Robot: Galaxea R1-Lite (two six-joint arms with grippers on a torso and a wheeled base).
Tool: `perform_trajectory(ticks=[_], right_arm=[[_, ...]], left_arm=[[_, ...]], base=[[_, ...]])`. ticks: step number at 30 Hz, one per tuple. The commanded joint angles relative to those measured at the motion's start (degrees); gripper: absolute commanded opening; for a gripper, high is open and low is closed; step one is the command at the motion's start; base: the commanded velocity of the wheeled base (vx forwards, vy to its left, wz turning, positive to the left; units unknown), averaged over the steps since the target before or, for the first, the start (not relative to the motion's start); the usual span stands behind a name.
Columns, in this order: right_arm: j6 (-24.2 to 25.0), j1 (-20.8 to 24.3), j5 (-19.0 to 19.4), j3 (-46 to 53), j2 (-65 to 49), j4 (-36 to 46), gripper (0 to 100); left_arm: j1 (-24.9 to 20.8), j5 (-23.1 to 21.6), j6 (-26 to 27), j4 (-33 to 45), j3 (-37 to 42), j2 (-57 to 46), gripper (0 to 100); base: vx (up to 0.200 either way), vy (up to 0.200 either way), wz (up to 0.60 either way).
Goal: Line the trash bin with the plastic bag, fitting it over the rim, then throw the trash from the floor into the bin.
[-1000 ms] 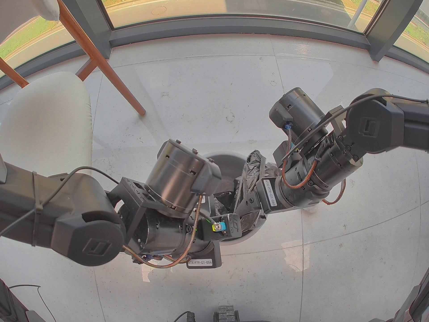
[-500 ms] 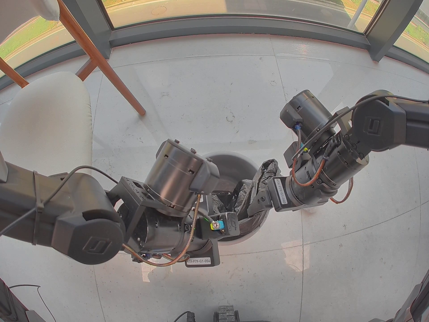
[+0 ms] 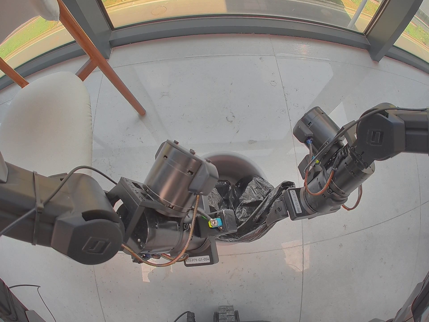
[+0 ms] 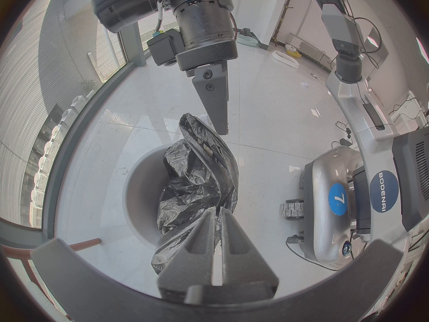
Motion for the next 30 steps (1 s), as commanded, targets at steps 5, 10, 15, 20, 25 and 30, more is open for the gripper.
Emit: perform_trajectory(ticks=[5,10,15,20,25,30], right_arm=[[0.10,-0.28,-1.12,0.00,-0.62,-0.17,100],[0.62,-1.34,-1.21,0.88,-4.84,-0.17,100],[1.15,-2.83,-1.12,5.63,-13.28,-0.26,100],[1.33,-4.24,-1.12,12.22,-19.87,-0.52,100],[1.24,-4.41,-1.21,20.39,-24.18,-5.79,100],[0.98,-3.89,-1.65,27.86,-27.25,-13.61,100]], left_arm=[[-0.13,-0.14,-1.60,0.08,0.03,0.34,0],[1.54,-0.93,-5.29,0.61,-2.70,1.04,0],[5.49,-5.15,-6.17,1.05,-2.52,0.69,0],[7.16,-5.94,-6.79,1.22,-2.61,0.69,100],[6.90,-5.85,-6.52,0.43,-3.14,2.63,100],[6.90,-4.80,-6.44,-3.43,-3.40,5.61,100]], base=[[0.000,0.000,0.00],[0.000,0.000,0.00],[0.000,0.000,0.00],[0.000,0.000,0.00],[0.000,0.000,0.00],[0.000,0.000,0.00]])
